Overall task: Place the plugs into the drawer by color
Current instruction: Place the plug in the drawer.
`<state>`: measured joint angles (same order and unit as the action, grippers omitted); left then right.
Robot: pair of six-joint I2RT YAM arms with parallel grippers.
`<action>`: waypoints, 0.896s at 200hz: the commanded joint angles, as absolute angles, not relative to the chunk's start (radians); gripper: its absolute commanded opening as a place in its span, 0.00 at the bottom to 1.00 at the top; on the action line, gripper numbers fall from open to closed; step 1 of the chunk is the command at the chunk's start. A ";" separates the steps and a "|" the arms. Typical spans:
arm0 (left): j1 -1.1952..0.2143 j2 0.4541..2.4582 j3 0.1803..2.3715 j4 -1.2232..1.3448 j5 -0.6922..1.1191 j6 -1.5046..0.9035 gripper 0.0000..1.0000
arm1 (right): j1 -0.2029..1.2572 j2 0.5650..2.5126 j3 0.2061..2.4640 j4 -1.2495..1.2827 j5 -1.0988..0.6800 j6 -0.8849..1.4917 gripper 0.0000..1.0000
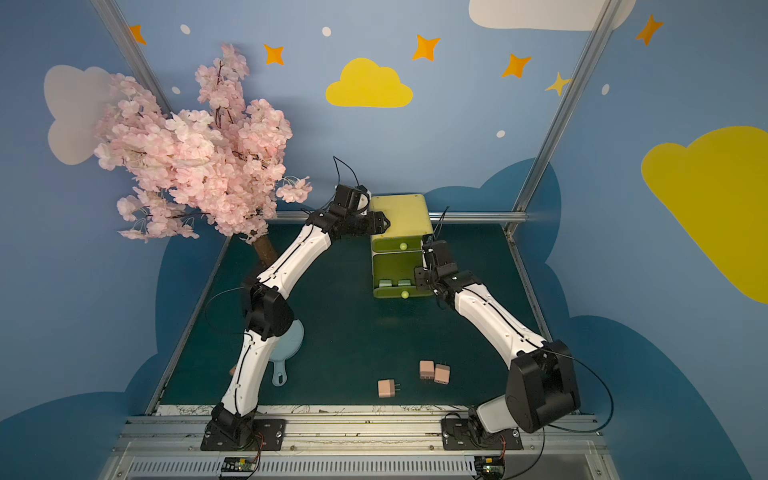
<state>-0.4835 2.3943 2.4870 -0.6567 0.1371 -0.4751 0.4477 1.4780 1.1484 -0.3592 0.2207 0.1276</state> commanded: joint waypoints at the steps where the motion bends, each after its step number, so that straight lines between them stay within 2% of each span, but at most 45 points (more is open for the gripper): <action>1: -0.499 2.431 2.493 -0.727 0.138 -0.449 0.80 | 0.443 1.512 1.207 -0.329 0.233 0.158 0.33; 75: -0.500 2.427 2.493 -0.726 0.137 -0.447 0.80 | 0.413 1.614 1.201 -0.313 0.232 0.195 0.39; 102: -0.497 2.428 2.493 -0.726 0.135 -0.446 0.81 | 0.402 1.639 1.211 -0.313 0.220 0.196 0.45; 118: -0.495 2.430 2.493 -0.724 0.136 -0.447 0.81 | 0.395 1.634 1.219 -0.322 0.212 0.194 0.53; 148: -0.490 2.433 2.493 -0.724 0.141 -0.452 0.81 | 0.384 1.539 1.219 -0.364 0.183 0.194 0.66; 164: -0.491 2.433 2.493 -0.726 0.144 -0.457 0.80 | 0.385 1.451 1.186 -0.397 0.119 0.178 0.68; 179: -0.491 2.433 2.491 -0.728 0.146 -0.461 0.80 | 0.417 1.349 1.034 -0.283 0.101 0.199 0.67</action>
<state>-0.4835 2.3943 2.4874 -0.6567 0.1379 -0.4759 0.3904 1.5146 1.1660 -0.3527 0.1646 0.1833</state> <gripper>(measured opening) 0.802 0.678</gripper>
